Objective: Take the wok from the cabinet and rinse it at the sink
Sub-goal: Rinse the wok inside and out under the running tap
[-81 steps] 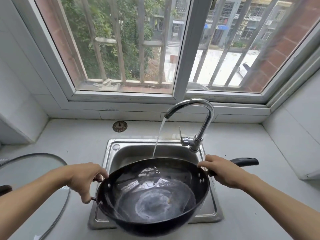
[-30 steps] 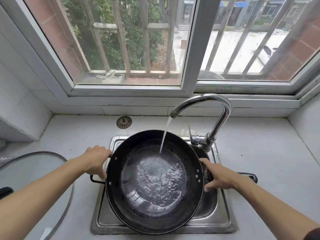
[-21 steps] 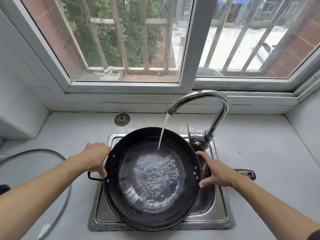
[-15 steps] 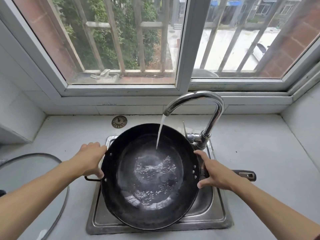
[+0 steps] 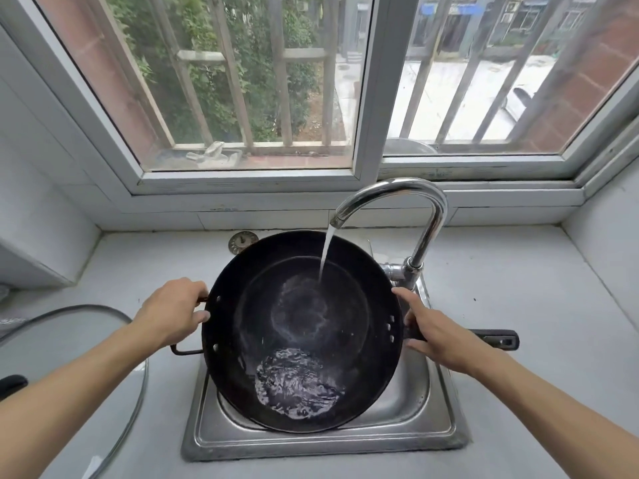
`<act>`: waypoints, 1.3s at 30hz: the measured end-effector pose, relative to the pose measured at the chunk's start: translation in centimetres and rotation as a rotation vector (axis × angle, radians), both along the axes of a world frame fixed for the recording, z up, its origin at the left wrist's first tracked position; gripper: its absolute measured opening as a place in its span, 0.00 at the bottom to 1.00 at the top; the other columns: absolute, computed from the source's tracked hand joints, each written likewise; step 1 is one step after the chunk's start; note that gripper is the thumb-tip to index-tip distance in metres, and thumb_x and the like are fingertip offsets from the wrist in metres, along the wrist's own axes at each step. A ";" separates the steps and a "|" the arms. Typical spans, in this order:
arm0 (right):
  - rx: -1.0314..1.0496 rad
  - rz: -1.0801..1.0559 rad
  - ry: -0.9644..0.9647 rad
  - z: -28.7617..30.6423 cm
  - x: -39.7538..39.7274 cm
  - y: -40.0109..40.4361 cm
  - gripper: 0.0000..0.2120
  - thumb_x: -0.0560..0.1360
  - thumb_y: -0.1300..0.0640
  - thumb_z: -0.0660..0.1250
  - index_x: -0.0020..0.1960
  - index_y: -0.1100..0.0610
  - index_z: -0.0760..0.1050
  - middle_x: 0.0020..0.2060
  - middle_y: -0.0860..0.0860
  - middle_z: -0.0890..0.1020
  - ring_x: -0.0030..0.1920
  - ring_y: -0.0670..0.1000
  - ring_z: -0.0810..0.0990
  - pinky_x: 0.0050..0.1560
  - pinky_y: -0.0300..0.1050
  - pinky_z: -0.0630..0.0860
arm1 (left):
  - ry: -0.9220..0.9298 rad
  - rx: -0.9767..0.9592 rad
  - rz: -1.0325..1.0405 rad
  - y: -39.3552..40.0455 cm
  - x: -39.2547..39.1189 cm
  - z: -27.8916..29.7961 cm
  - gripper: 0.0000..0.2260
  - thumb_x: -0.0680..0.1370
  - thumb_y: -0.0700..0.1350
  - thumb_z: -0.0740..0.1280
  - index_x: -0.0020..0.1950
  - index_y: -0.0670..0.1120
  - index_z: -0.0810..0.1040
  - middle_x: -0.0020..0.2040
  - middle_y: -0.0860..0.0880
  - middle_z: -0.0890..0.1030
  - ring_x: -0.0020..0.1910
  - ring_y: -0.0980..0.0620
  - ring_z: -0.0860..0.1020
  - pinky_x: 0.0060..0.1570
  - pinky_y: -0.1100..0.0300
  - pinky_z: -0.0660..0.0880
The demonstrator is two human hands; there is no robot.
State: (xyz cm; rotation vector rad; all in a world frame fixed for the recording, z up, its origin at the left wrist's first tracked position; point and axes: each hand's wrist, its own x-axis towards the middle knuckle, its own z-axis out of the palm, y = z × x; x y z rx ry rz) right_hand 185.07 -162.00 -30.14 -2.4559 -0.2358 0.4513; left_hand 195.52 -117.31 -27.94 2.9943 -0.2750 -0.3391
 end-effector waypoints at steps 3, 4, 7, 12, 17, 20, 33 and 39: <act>-0.017 0.005 -0.006 0.4 -0.4 -0.1 0.48 0.75 0.62 0.69 0.67 0.24 0.38 0.46 0.47 0.75 0.44 0.47 0.77 0.49 0.39 0.73 | -0.066 0.025 -0.015 0.1 -0.5 0.3 0.09 0.73 0.51 0.72 0.50 0.52 0.78 0.43 0.53 0.75 0.45 0.48 0.76 0.47 0.52 0.74; -0.029 0.002 -0.014 0.5 -0.5 -0.1 0.49 0.75 0.62 0.68 0.67 0.24 0.38 0.47 0.46 0.75 0.45 0.47 0.77 0.51 0.40 0.72 | -0.084 0.023 -0.019 0.1 -0.6 0.4 0.09 0.73 0.52 0.72 0.50 0.52 0.78 0.43 0.54 0.75 0.45 0.49 0.76 0.46 0.53 0.74; -0.046 -0.046 -0.077 0.4 -0.9 -0.2 0.48 0.75 0.64 0.68 0.67 0.23 0.41 0.48 0.45 0.74 0.47 0.45 0.76 0.52 0.40 0.71 | -0.129 0.008 -0.025 -0.1 -0.7 0.6 0.09 0.73 0.52 0.73 0.49 0.51 0.78 0.42 0.54 0.75 0.43 0.49 0.76 0.46 0.54 0.72; -0.071 -0.114 -0.309 -0.9 -1.1 -0.5 0.47 0.71 0.66 0.72 0.73 0.33 0.49 0.47 0.48 0.75 0.47 0.48 0.75 0.52 0.43 0.74 | -0.219 -0.013 -0.012 -0.8 -0.8 0.0 0.12 0.73 0.49 0.74 0.43 0.50 0.71 0.41 0.52 0.73 0.42 0.48 0.73 0.42 0.54 0.67; -0.111 -0.017 -0.485 -3.0 -1.7 -1.0 0.51 0.64 0.70 0.78 0.75 0.46 0.54 0.45 0.54 0.77 0.43 0.54 0.77 0.45 0.52 0.79 | -0.276 -0.012 -0.066 -0.7 -1.9 -2.1 0.17 0.68 0.46 0.78 0.41 0.50 0.69 0.38 0.52 0.71 0.37 0.46 0.72 0.38 0.53 0.66; -0.120 0.018 -0.539 -3.7 -2.1 -1.1 0.48 0.63 0.71 0.78 0.75 0.51 0.56 0.48 0.54 0.77 0.43 0.55 0.77 0.44 0.51 0.79 | -0.300 -0.002 -0.098 -0.6 -2.2 -3.0 0.18 0.64 0.44 0.81 0.41 0.49 0.71 0.36 0.52 0.71 0.35 0.44 0.74 0.35 0.52 0.67; -0.141 -0.116 -0.536 -4.3 -0.6 -1.9 0.31 0.65 0.70 0.76 0.61 0.52 0.67 0.49 0.51 0.76 0.47 0.52 0.75 0.49 0.42 0.74 | -0.401 0.013 -0.106 -1.7 -0.8 -4.8 0.17 0.64 0.44 0.81 0.41 0.46 0.73 0.36 0.49 0.72 0.33 0.42 0.74 0.33 0.53 0.64; -0.219 -0.121 -0.518 -5.3 -0.5 -2.8 0.22 0.63 0.70 0.77 0.49 0.55 0.71 0.43 0.49 0.74 0.43 0.52 0.74 0.41 0.46 0.76 | -0.434 0.030 -0.131 -2.5 -0.6 -5.1 0.16 0.65 0.44 0.80 0.42 0.46 0.73 0.36 0.48 0.72 0.34 0.41 0.73 0.33 0.51 0.63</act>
